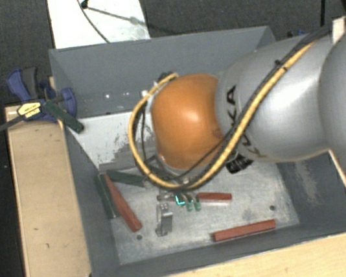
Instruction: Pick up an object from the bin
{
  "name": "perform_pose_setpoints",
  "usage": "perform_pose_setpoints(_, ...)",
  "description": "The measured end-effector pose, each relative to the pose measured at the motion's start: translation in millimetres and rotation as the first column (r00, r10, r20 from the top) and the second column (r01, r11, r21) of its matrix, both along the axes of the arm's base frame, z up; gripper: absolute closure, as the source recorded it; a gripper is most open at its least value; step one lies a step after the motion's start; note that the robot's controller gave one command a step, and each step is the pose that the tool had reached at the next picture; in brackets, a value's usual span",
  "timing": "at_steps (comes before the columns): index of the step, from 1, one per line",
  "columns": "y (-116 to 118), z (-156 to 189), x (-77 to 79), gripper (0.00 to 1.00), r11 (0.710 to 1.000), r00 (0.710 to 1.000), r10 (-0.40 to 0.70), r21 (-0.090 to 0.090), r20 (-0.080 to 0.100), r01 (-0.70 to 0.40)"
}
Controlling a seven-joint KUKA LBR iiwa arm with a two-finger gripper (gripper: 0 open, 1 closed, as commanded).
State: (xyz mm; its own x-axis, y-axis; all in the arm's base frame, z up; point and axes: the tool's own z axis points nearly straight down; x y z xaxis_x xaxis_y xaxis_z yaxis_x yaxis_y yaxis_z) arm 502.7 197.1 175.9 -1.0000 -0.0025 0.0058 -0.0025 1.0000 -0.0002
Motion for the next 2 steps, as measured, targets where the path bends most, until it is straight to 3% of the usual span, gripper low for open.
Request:
perform_pose_setpoints(1, -24, -110, 75.0, 0.00, 0.998, 0.998, 0.062, 0.000, 0.006, -0.062)
perform_pose_setpoints(2, -70, -105, 70.3, 0.00, 0.998, 0.998, 0.058, -0.001, 0.006, -0.058)
